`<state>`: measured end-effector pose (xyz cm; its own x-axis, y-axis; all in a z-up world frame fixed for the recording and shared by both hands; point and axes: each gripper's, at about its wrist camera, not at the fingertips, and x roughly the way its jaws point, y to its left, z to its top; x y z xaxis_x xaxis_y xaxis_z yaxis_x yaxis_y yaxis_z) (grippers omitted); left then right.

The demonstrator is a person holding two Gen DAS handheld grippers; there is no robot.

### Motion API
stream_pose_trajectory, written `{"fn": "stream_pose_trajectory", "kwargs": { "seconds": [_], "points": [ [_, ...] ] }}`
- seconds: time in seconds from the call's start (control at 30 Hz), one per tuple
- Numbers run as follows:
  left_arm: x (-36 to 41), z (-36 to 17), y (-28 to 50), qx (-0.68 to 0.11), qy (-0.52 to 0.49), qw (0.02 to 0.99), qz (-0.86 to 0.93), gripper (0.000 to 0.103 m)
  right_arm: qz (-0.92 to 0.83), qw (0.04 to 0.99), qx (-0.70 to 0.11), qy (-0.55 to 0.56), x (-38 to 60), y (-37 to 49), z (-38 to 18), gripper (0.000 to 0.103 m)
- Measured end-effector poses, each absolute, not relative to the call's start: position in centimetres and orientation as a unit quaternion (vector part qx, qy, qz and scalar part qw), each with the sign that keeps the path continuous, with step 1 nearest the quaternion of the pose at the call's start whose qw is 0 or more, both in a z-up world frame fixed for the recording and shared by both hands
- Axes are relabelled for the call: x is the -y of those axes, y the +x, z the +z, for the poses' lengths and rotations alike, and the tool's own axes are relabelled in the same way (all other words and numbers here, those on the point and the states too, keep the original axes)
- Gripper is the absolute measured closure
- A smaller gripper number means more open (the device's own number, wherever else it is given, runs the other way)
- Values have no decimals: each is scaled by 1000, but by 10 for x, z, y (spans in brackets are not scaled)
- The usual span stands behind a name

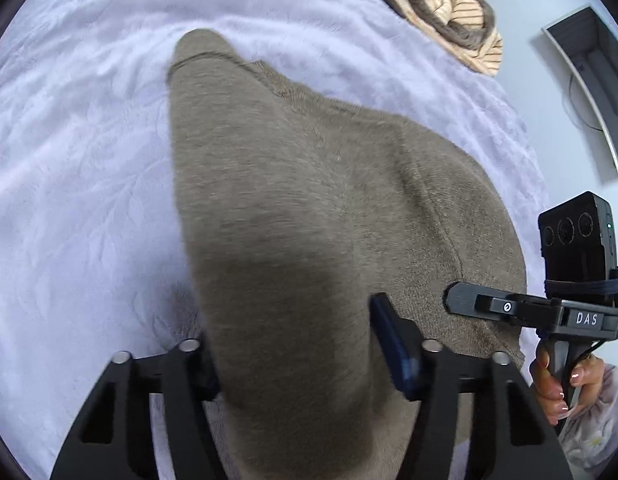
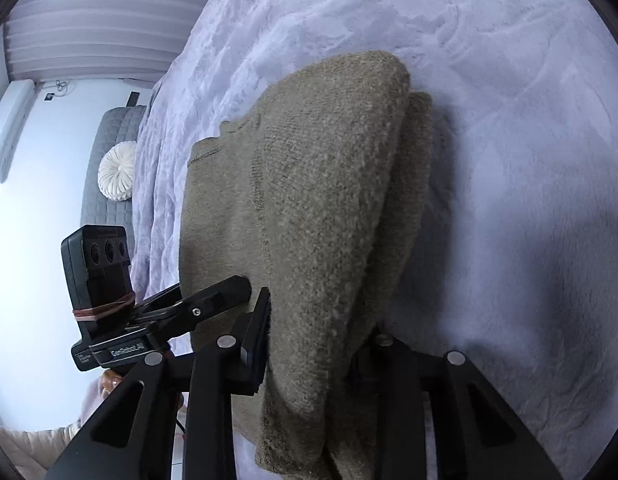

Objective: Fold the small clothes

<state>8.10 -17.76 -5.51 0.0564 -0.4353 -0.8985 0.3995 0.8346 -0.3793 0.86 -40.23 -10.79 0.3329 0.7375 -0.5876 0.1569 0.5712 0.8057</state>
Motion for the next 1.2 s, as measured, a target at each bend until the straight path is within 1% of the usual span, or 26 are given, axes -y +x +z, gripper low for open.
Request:
{"fn": "stream_pose_trajectory", "kwargs": {
  "seconds": [0.1,0.23,0.43,0.57,0.77,0.9,0.97,1.03,1.2],
  "points": [
    [170,-35,74,-614,-40,719,-323,46,221,698,-523,437,394,2,-92,71],
    [161,-7,52,-596,-6,728,-340,46,238,688,-507,461,379,-11,-71,71],
    [113,13,28,-603,-29,721,-341,46,260,678,-499,473,342,-40,-47,71],
    [77,14,6,-620,-23,716,-321,46,274,662,-509,476,303,-61,-49,71],
    [21,-2,-21,-642,-40,710,-285,46,287,624,-528,499,244,-83,-76,71],
    [-1,-27,-27,-651,-8,726,-221,46,251,626,-565,475,228,-75,-100,71],
    [-12,-32,-29,-650,18,737,-183,46,214,641,-580,455,232,-67,-103,68],
    [-27,-30,-31,-645,15,747,-160,31,178,662,-594,422,240,-62,-97,63],
    [-59,-22,-39,-635,21,764,-113,31,100,713,-616,319,257,-69,-71,64]
  ]
}}
